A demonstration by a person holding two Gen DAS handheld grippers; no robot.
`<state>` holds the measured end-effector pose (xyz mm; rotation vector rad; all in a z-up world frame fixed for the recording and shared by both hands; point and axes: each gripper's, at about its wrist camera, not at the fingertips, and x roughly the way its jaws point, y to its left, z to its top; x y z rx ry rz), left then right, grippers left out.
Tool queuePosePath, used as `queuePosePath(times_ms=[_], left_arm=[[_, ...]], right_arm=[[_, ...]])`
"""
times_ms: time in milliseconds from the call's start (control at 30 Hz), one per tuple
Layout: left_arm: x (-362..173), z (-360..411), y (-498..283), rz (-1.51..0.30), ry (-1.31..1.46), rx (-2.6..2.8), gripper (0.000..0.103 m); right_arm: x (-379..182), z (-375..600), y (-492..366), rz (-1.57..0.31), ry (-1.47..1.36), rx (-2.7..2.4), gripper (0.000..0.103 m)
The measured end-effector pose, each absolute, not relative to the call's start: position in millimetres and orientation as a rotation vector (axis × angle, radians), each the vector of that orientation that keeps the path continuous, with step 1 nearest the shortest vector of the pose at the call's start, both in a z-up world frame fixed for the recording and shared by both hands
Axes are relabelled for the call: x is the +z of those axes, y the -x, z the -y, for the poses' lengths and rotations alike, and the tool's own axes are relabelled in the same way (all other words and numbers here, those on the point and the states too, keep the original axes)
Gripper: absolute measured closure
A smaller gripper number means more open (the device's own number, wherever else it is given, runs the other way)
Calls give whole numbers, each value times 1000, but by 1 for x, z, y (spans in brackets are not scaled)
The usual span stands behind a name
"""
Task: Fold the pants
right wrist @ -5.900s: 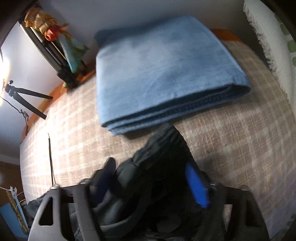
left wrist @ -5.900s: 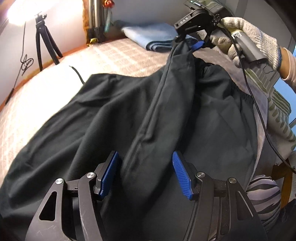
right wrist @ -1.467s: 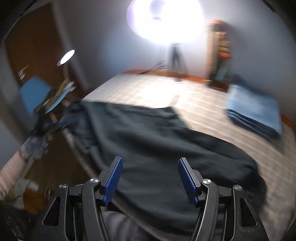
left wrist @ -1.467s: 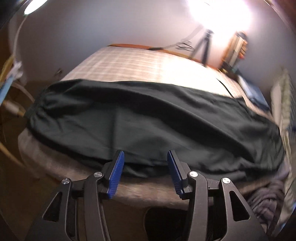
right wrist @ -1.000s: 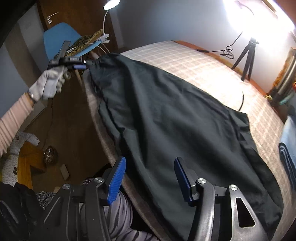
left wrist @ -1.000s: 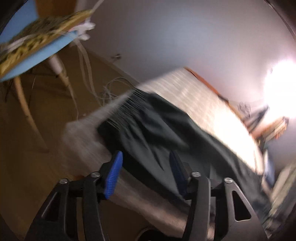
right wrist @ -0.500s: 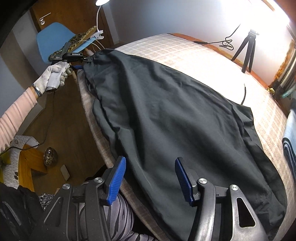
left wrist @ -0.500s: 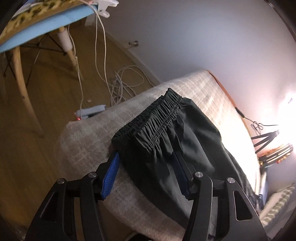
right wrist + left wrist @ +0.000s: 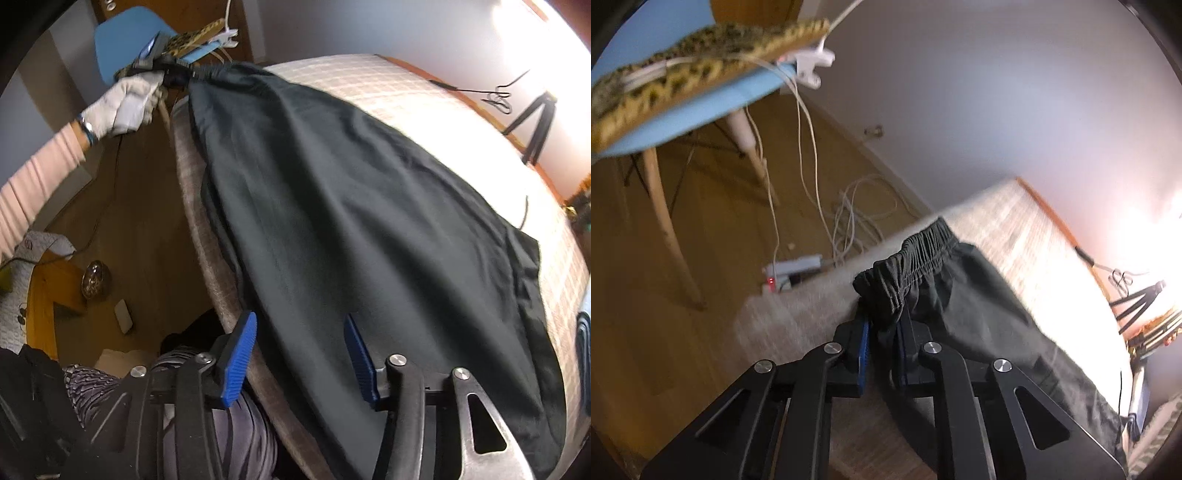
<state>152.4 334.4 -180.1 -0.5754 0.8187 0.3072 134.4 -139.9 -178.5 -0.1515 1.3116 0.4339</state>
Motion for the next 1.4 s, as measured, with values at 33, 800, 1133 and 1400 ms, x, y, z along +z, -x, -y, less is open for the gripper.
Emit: queuePosePath(times_ms=[33, 800, 1133, 1400], left_arm=[[-177, -334, -155, -822, 567, 301, 93], [-187, -335, -162, -910, 471, 313, 72], [-202, -374, -140, -860, 672, 246, 60], [-223, -371, -156, -878, 738, 190, 60]], right_arm=[[-185, 132, -136, -1324, 167, 462, 53], [-197, 108, -131, -1373, 256, 546, 60], [-164, 127, -147, -1284, 110, 517, 60], [-160, 134, -158, -1261, 52, 444, 60]])
